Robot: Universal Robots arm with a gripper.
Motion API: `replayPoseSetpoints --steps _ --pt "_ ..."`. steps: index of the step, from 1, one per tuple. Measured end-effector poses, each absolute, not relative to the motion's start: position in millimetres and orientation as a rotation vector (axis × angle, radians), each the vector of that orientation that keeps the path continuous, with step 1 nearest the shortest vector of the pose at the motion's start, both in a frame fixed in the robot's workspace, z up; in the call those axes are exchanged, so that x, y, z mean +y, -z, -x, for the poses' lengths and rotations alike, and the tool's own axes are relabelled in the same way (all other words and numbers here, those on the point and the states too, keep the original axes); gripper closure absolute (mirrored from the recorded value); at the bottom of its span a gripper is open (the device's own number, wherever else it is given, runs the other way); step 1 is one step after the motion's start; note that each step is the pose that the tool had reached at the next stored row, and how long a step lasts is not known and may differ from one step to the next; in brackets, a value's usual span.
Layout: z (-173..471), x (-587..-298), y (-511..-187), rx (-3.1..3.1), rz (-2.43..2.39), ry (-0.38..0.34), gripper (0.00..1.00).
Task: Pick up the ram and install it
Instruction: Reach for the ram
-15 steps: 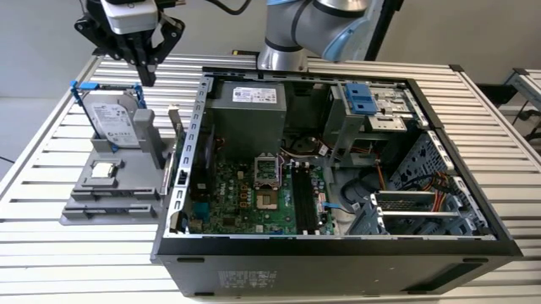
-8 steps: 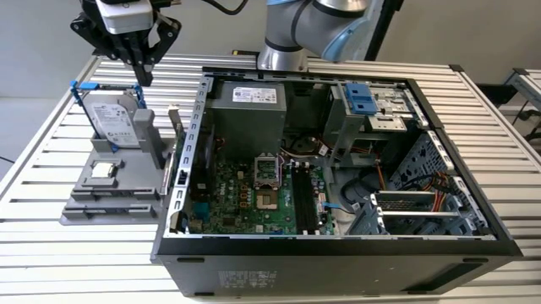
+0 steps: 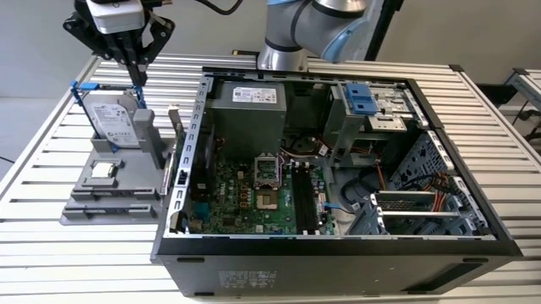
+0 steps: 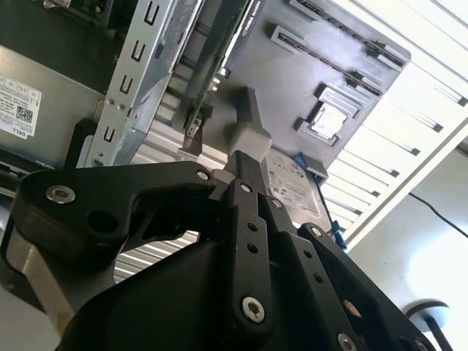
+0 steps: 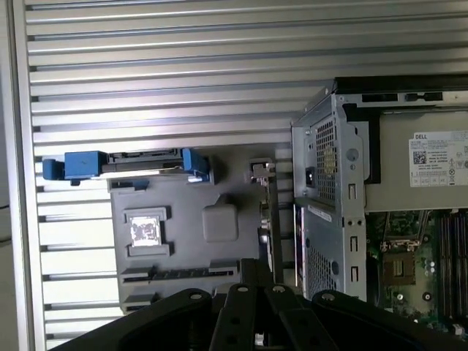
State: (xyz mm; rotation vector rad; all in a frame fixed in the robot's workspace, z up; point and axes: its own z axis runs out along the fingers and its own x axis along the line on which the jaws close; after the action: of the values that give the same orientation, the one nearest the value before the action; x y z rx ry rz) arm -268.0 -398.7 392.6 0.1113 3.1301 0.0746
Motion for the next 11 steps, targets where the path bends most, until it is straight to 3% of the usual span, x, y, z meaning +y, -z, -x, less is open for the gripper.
replayPoseSetpoints --steps 11 --pt "294 -399 -392 3.131 -0.108 -0.075 1.0"
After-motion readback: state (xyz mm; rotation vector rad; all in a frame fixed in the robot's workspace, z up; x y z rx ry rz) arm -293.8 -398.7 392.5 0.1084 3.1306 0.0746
